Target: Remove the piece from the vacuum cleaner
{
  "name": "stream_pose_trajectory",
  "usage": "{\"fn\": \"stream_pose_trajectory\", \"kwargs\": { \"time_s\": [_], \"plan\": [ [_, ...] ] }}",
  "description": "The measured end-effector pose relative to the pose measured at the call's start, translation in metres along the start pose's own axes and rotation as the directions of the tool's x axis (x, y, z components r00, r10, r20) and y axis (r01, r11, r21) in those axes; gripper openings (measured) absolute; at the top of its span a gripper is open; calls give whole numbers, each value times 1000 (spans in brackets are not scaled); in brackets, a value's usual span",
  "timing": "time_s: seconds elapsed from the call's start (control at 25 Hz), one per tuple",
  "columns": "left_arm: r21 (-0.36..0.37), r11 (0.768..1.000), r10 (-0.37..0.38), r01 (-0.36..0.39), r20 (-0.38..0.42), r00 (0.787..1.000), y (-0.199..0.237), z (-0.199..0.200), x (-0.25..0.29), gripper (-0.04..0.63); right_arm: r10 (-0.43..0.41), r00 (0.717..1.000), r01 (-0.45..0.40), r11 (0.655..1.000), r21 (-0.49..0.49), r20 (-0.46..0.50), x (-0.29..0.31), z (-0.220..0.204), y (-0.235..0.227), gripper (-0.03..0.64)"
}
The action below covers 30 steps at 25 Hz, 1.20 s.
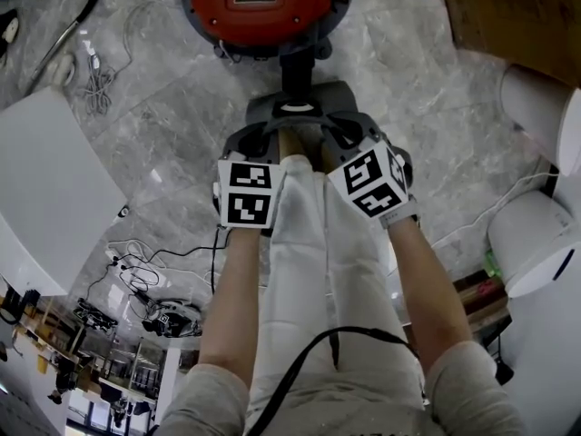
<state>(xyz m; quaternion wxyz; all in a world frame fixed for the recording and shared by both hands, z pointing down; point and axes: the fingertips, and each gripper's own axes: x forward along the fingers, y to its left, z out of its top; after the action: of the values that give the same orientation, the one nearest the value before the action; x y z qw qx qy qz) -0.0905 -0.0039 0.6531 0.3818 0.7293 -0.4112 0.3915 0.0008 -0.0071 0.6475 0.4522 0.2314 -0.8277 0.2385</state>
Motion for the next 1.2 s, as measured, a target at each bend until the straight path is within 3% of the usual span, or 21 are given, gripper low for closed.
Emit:
{"fn": "stream_pose_trajectory", "kwargs": {
  "time_s": [0.48, 0.72, 1.04, 1.2],
  "plan": [
    [23, 1000, 3, -5, 76, 997, -32, 25, -60, 34, 3, 999, 0, 997, -71, 40, -68, 22, 12, 25],
    [-71, 993, -76, 90, 185, 980, -63, 49, -125, 34, 39, 994, -34, 998, -54, 98, -136, 48, 28, 25],
    [1, 990, -138, 142, 248, 959, -100, 80, -205, 34, 87, 979, -65, 990, -122, 185, -224, 85, 46, 25],
    [3, 980, -189, 197, 293, 937, -121, 88, -244, 34, 149, 964, -126, 985, -115, 219, -267, 96, 61, 26]
  ]
}}
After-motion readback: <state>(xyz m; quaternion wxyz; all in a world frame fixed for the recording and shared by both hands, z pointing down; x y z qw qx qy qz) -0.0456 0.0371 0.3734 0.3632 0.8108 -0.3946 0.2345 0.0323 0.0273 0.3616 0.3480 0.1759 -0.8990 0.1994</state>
